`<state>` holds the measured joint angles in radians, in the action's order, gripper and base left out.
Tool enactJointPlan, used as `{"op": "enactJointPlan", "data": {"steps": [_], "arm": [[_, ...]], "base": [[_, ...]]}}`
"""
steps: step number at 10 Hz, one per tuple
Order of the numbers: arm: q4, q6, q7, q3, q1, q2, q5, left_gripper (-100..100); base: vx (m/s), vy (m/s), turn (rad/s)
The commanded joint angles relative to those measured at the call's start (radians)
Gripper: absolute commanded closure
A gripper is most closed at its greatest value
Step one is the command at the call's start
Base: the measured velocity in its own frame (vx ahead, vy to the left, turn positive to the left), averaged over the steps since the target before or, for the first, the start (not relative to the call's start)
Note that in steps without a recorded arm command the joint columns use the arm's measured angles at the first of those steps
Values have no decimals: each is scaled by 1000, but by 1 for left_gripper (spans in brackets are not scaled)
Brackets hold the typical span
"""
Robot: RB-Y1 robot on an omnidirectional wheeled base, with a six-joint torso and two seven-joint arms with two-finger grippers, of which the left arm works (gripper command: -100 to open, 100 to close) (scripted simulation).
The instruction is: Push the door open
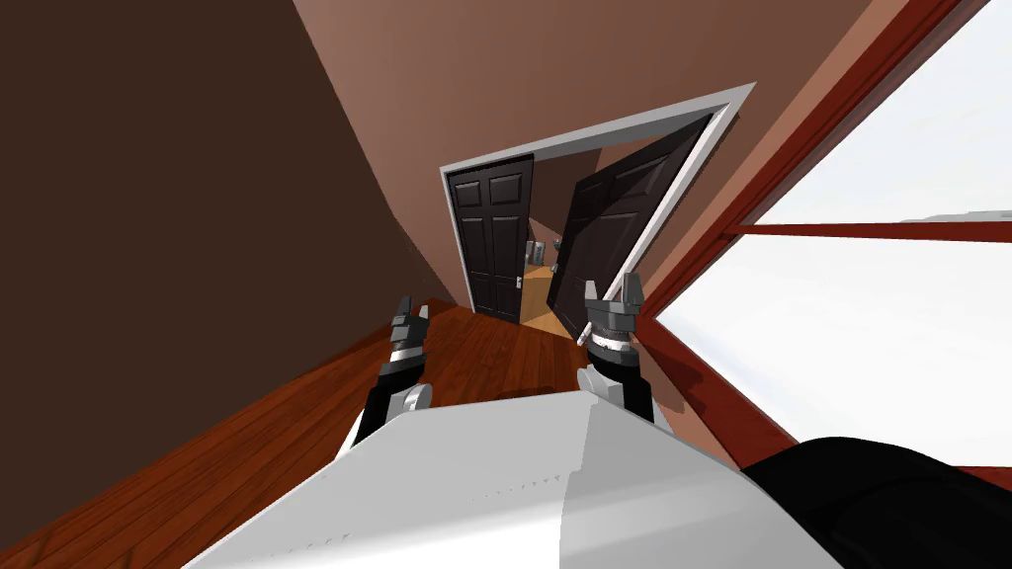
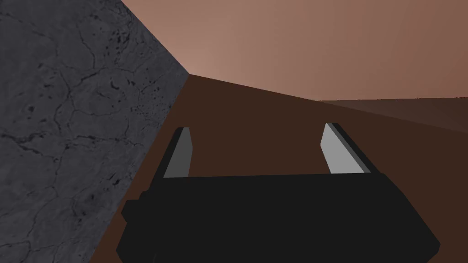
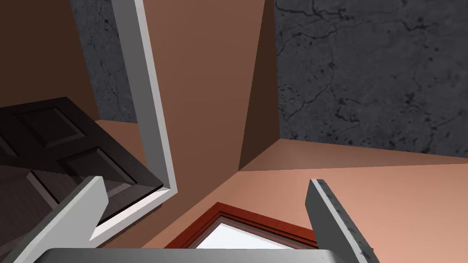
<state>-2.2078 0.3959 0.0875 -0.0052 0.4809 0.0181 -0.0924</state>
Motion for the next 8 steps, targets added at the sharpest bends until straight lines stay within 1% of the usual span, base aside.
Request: {"op": "enactJointPlan", "data": {"steps": [1,2,3,4,5,6,7,8], "arm": [[29,8,-2,-5,-8,7,1,-100],[48,13,-3,-8,-13,12,2,-100],[82,22,-5,-14,-23,18,3,-100],[96,26,-6,-16,-27,21,3,-100],[123,34,-8,-21,-34,26,4,-100],[156,43,-10,-27,-43,31,6,-100],[173,47,-11,-30,-48,34,6,-100],[208,57,-13,-35,-58,39,8,-100]], "base": [[130,-109,-54],[171,-29,-54],[214,-9,-78],[183,5,-46],[147,-29,-55],[211,-42,-77],[171,-51,-60],[140,-55,-71]]}}
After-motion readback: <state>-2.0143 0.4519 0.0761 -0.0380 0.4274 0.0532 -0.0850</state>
